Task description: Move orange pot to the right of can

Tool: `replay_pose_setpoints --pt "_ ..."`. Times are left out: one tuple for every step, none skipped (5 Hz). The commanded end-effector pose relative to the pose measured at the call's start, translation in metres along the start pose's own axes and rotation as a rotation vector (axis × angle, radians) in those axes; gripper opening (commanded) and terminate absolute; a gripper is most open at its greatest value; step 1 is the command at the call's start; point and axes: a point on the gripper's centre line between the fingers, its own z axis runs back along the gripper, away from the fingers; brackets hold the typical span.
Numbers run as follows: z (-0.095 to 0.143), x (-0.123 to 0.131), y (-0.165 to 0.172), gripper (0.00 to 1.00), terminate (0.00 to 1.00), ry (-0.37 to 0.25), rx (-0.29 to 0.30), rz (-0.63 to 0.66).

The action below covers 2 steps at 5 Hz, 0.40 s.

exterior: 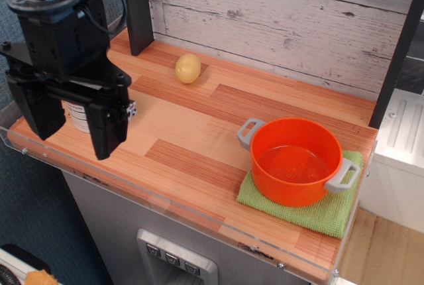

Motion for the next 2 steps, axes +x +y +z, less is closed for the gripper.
replay_pose_setpoints --pt "0.0 0.0 0.0 1.0 0.0 0.0 0.0 0.0" --pt "0.005 0.004 -0.017 1.0 0.0 -0.058 -0.009 0.223"
